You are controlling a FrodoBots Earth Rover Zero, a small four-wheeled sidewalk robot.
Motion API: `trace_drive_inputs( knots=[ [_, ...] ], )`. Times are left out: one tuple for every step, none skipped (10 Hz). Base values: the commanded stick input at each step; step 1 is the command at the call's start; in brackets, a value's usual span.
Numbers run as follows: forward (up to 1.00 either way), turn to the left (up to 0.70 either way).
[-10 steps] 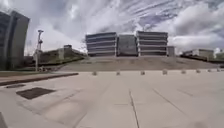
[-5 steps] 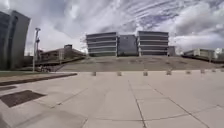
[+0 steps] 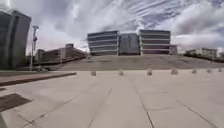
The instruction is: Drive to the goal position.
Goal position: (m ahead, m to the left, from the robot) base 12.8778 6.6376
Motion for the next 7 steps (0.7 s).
trace_drive_inputs(
  knots=[
    [1.00, 0.03],
    [1.00, 0.03],
    [1.00, 0.07],
    [1.00, 0.05],
    [1.00, 0.04],
    [1.00, 0.07],
    [1.00, 0.00]
  ],
)
